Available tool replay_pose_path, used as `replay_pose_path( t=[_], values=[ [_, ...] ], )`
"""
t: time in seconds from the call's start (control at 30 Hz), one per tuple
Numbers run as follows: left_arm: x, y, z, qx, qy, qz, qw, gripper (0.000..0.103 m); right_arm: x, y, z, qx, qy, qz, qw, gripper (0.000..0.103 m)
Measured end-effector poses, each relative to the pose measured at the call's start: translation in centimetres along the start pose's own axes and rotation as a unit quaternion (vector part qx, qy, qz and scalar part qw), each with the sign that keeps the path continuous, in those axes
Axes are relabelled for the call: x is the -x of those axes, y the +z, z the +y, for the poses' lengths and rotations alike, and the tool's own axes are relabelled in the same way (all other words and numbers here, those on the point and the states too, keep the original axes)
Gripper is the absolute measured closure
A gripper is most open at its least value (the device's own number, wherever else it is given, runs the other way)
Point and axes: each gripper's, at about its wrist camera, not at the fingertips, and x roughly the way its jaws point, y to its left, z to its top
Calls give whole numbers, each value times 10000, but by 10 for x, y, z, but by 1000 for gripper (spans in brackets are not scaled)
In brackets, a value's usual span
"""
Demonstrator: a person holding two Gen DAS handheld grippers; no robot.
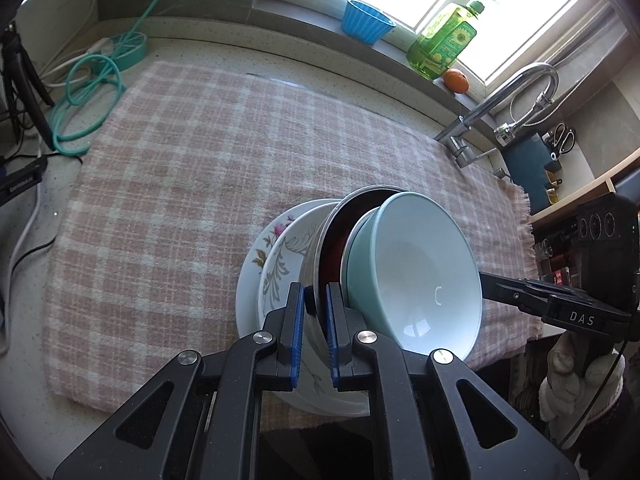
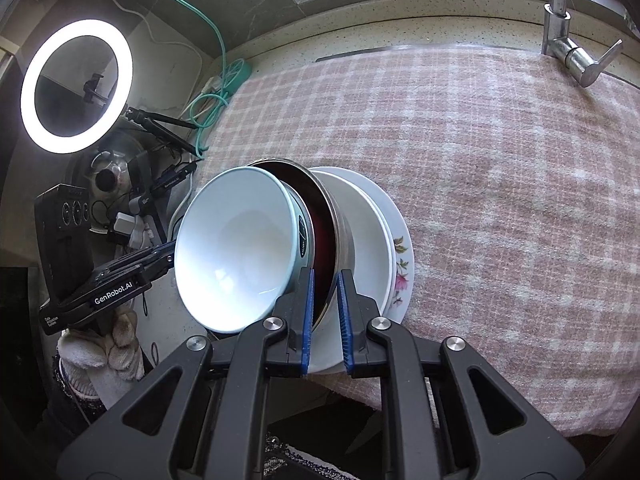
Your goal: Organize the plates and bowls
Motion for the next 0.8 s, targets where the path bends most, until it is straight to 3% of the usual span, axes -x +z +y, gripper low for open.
replay_pose_path(
  t=[0.1, 0.37, 0.53, 0.67, 0.8],
  values=[
    [2, 1, -1, 11, 32, -55, 10000, 94, 3, -1, 0, 29, -34, -50, 10000, 90],
    [17, 1, 0, 12, 92, -186, 9998, 91, 21, -5, -1, 149, -70, -261, 9995, 68],
    [28, -2, 0, -4, 100, -289, 9995, 82, 37, -9, -4, 124, -69, -490, 9987, 48],
    [36, -12, -9, -266, 282, -363, 9986, 54, 50, -18, -3, 235, -229, -661, 9973, 38],
    [46, -22, -19, -441, 434, -518, 9967, 52, 63, -29, 2, 386, -419, -880, 9945, 32]
  ],
)
